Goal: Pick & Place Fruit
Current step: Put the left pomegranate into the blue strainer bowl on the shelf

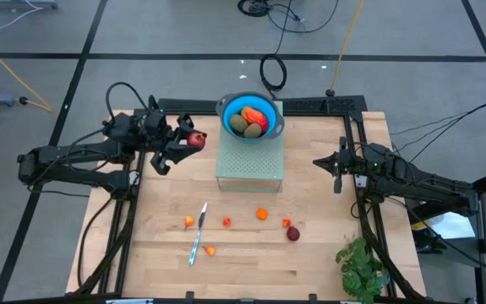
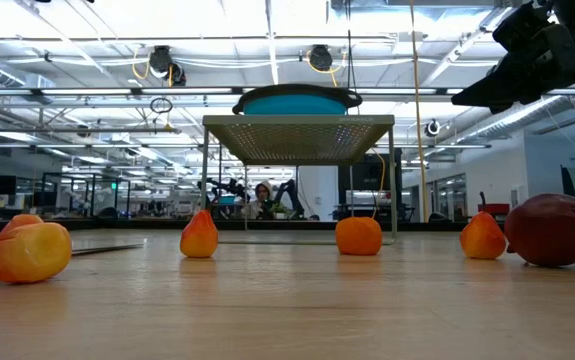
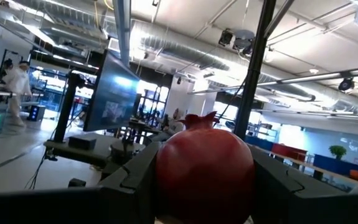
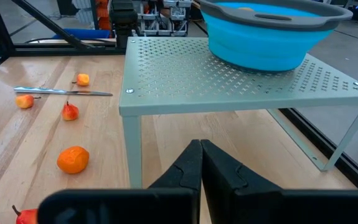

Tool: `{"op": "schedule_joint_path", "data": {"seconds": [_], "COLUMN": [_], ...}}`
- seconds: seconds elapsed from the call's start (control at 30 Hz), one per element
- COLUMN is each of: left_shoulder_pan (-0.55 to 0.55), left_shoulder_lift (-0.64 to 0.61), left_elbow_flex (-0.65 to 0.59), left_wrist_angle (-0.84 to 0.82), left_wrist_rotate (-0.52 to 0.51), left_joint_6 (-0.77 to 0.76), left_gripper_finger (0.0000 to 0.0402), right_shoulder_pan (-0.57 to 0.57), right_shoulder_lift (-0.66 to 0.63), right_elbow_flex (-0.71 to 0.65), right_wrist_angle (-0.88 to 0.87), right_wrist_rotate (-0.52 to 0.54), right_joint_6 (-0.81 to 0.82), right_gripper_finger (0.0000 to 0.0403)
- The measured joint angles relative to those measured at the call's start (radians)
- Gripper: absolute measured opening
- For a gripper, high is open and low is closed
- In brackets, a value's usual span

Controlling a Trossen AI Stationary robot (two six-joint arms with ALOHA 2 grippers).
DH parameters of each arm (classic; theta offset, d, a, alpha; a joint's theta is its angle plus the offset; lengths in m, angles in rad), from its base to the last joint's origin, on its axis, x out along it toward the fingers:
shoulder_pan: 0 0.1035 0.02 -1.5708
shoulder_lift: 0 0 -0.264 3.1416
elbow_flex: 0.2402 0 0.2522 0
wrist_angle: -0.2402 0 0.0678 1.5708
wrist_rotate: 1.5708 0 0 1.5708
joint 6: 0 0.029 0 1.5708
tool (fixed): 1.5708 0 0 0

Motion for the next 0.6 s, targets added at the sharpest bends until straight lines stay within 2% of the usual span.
{"op": "schedule_joint_path", "data": {"seconds": [0.2, 0.6], "left_shoulder_pan": [-0.012, -0.041], "left_shoulder_lift": [0.000, 0.001], "left_elbow_flex": [0.000, 0.000], "left_wrist_angle": [-0.027, -0.223], "left_wrist_rotate": [-0.027, -0.322], "left_joint_6": [0.138, 0.496], "left_gripper_finger": [0.0177, 0.0177], "right_shoulder_pan": [0.000, 0.000], "right_shoulder_lift": [0.000, 0.000], "right_elbow_flex": [0.000, 0.000], "right_wrist_angle": [0.000, 0.000], "right_wrist_rotate": [0.000, 0.000], "right_joint_6": [0.000, 0.000], "right_gripper_finger": [0.0000, 0.0000]}}
